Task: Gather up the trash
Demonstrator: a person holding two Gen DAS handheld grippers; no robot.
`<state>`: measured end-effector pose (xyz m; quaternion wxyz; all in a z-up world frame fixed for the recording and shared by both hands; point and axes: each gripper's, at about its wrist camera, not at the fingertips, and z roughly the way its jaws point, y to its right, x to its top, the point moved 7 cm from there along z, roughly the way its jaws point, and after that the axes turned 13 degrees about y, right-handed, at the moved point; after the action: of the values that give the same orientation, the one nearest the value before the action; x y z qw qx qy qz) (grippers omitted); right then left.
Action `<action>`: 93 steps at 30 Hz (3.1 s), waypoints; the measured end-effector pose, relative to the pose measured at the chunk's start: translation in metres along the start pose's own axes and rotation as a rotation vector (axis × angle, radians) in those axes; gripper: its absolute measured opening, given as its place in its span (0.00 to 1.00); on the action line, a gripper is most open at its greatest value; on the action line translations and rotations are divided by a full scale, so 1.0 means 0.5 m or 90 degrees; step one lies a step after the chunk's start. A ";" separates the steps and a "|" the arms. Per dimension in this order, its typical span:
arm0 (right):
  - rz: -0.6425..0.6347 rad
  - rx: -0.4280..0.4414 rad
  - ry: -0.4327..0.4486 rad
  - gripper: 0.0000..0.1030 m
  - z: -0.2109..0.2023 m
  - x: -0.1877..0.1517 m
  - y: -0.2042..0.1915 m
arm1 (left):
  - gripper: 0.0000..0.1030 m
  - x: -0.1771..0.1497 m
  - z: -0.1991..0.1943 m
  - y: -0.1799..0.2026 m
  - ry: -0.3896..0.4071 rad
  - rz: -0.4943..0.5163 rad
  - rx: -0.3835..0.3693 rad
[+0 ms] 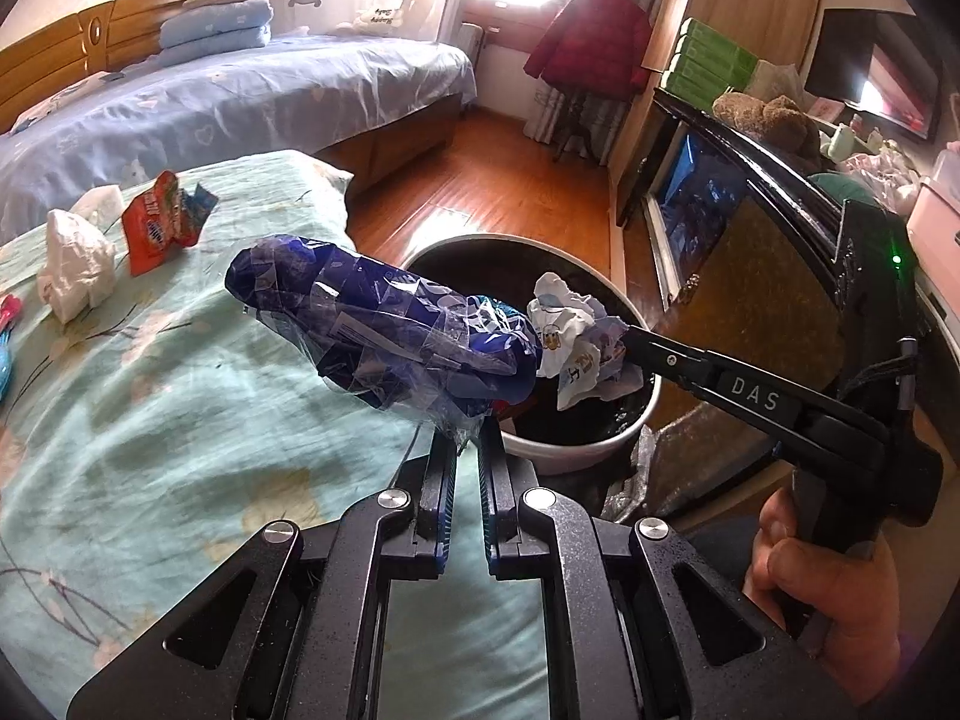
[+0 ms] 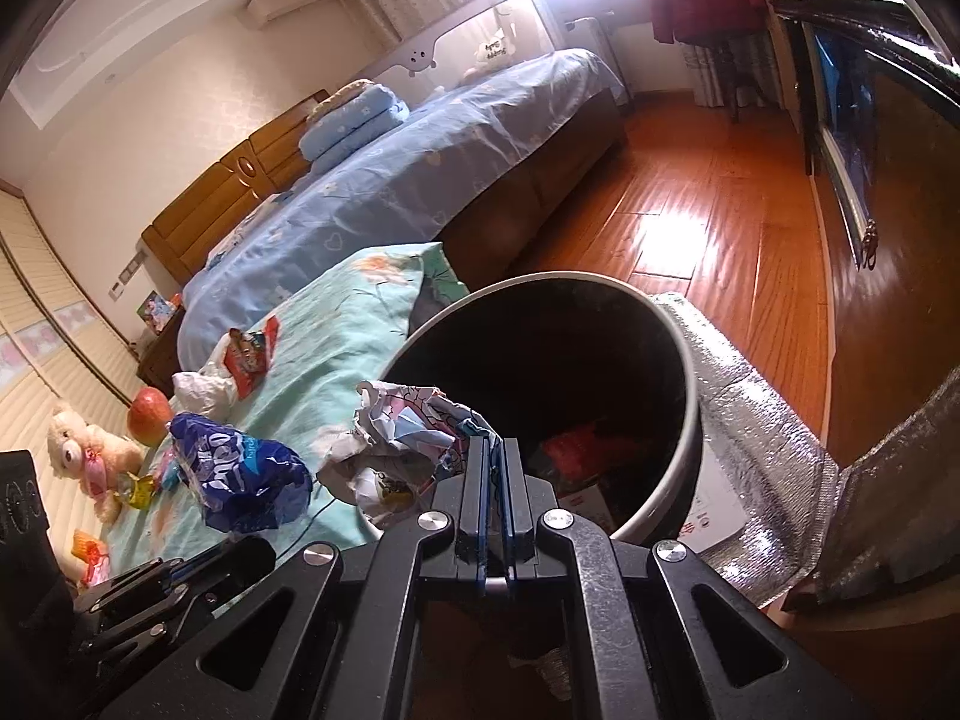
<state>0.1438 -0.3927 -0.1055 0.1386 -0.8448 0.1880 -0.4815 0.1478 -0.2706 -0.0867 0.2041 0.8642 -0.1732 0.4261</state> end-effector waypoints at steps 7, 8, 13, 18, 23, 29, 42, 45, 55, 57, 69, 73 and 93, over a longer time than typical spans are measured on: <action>-0.008 -0.021 0.000 0.03 0.019 0.019 0.023 | 0.07 0.013 0.027 0.015 -0.007 0.007 -0.010; -0.008 -0.024 0.000 0.03 0.022 0.022 0.027 | 0.07 0.014 0.031 0.018 -0.007 0.008 -0.011; -0.009 -0.036 0.001 0.03 0.030 0.035 0.041 | 0.07 0.021 0.044 0.025 -0.009 0.015 -0.017; -0.005 -0.042 0.000 0.03 0.038 0.044 0.051 | 0.07 0.025 0.062 0.032 -0.020 0.015 -0.022; -0.006 -0.045 -0.003 0.03 0.047 0.050 0.057 | 0.07 0.027 0.076 0.039 -0.028 0.016 -0.024; -0.011 -0.044 -0.005 0.03 0.056 0.056 0.056 | 0.07 0.028 0.085 0.045 -0.033 0.015 -0.025; -0.021 -0.051 -0.009 0.10 0.061 0.059 0.055 | 0.42 0.030 0.073 0.044 -0.023 0.018 -0.024; -0.020 -0.042 -0.005 0.21 0.056 0.061 0.049 | 0.56 0.032 0.052 0.029 -0.006 0.011 -0.011; -0.019 0.003 0.012 0.72 0.040 0.046 -0.013 | 0.60 -0.012 -0.018 -0.087 -0.002 -0.045 0.049; -0.023 0.013 0.006 0.74 0.043 0.037 -0.031 | 0.60 -0.020 -0.030 -0.112 -0.001 -0.060 0.061; -0.065 0.086 -0.037 0.78 0.059 -0.038 -0.176 | 0.63 -0.069 -0.129 -0.268 0.023 -0.139 0.154; -0.079 0.111 -0.052 0.78 0.065 -0.067 -0.229 | 0.63 -0.078 -0.160 -0.321 0.032 -0.161 0.181; -0.163 0.199 -0.113 0.78 0.098 -0.162 -0.449 | 0.64 -0.115 -0.302 -0.599 0.076 -0.258 0.321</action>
<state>0.1898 -0.1534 -0.0983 0.2214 -0.8692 -0.0105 -0.4420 0.1558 0.0686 -0.1108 0.0743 0.8780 0.1255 0.4559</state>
